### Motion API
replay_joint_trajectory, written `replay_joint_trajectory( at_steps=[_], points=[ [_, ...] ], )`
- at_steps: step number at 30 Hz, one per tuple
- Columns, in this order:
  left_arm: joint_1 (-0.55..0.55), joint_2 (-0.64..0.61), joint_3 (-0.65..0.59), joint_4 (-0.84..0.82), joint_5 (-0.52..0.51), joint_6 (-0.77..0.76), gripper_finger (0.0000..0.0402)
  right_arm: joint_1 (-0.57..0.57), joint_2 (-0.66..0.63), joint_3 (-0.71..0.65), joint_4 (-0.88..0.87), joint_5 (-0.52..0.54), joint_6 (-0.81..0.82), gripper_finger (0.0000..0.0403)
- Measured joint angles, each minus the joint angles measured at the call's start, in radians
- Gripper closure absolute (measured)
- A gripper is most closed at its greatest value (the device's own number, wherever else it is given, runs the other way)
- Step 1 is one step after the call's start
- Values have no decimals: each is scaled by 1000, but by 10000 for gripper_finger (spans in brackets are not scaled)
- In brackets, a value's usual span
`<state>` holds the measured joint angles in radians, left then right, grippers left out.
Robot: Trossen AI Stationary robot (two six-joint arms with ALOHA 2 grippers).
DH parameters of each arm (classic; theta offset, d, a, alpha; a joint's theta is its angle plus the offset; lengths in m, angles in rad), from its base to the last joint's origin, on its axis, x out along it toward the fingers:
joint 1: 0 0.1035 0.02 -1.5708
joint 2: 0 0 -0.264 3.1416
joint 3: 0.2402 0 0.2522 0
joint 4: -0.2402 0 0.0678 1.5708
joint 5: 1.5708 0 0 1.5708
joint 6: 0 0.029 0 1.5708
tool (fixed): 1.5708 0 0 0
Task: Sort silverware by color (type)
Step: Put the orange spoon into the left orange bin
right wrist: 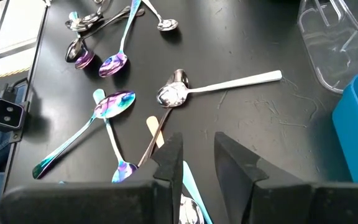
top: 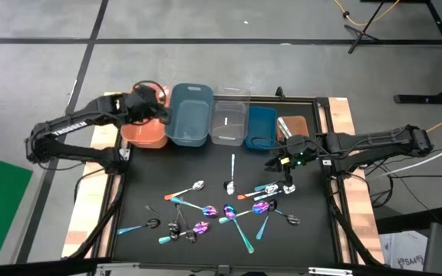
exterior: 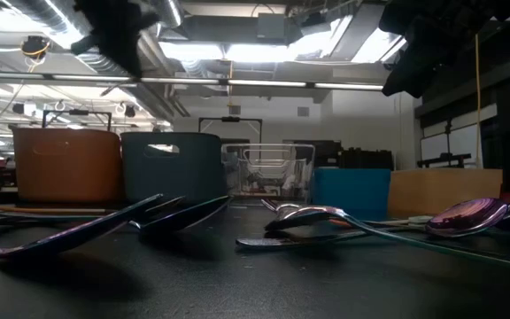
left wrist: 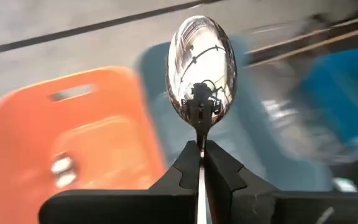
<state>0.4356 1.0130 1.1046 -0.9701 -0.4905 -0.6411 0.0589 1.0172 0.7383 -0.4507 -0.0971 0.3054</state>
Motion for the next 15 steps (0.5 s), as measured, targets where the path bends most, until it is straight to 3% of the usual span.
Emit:
replay_joint_trajectory(
  at_steps=[5, 15],
  points=[
    [155, -1, -19, -97, -31, 0, 401, 0, 0, 0, 0, 0, 0, 322],
    [344, 1, -314, 137, 88, 50, 401, 0, 0, 0, 0, 0, 0, 322]
  ],
)
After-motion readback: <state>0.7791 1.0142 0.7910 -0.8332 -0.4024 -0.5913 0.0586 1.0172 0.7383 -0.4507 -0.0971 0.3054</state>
